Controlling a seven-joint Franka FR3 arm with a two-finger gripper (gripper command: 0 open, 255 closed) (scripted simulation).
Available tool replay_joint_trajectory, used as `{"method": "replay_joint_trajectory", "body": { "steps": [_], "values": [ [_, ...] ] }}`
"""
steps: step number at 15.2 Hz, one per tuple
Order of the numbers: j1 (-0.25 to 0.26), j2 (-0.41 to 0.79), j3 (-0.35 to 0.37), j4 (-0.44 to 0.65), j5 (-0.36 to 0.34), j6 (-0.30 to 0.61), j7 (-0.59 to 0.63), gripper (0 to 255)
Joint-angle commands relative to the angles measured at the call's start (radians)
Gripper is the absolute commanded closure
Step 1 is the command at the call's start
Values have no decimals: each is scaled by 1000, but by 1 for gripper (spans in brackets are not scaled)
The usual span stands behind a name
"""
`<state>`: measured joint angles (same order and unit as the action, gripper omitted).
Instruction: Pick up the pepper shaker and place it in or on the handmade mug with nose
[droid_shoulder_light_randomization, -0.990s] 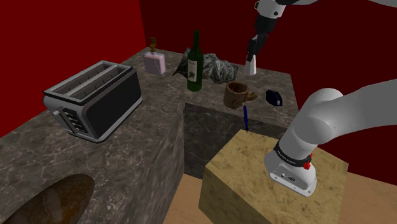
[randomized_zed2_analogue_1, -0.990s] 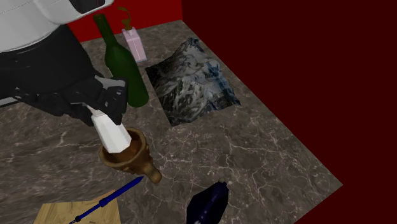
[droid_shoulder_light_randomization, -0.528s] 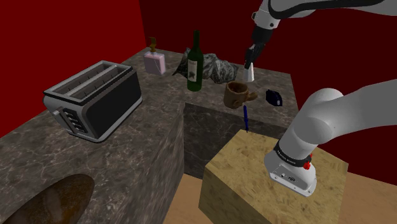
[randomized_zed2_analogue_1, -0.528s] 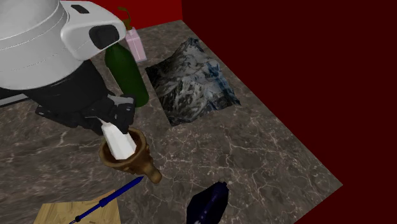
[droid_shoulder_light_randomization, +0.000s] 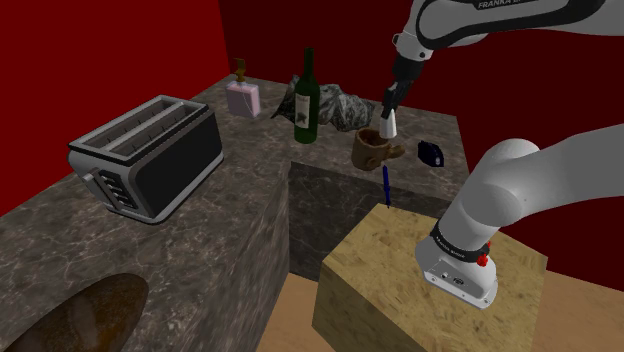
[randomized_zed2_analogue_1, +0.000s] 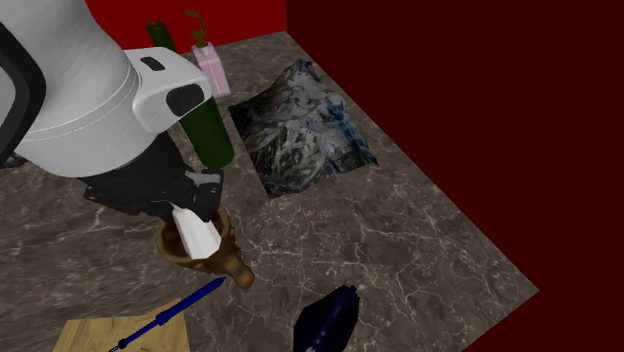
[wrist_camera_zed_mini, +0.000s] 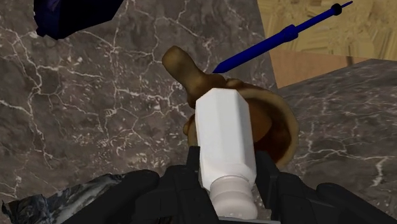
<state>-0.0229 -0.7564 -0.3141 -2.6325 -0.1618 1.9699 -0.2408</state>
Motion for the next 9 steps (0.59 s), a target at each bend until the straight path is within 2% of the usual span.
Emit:
{"method": "replay_joint_trajectory", "body": {
  "steps": [1, 6, 7, 9],
  "values": [
    [0, 2, -1, -3, 0, 3, 0, 255],
    [0, 2, -1, -3, 0, 3, 0, 255],
    [0, 2, -1, -2, 0, 2, 0, 0],
    [0, 2, -1, -3, 0, 2, -1, 0]
  ]
}}
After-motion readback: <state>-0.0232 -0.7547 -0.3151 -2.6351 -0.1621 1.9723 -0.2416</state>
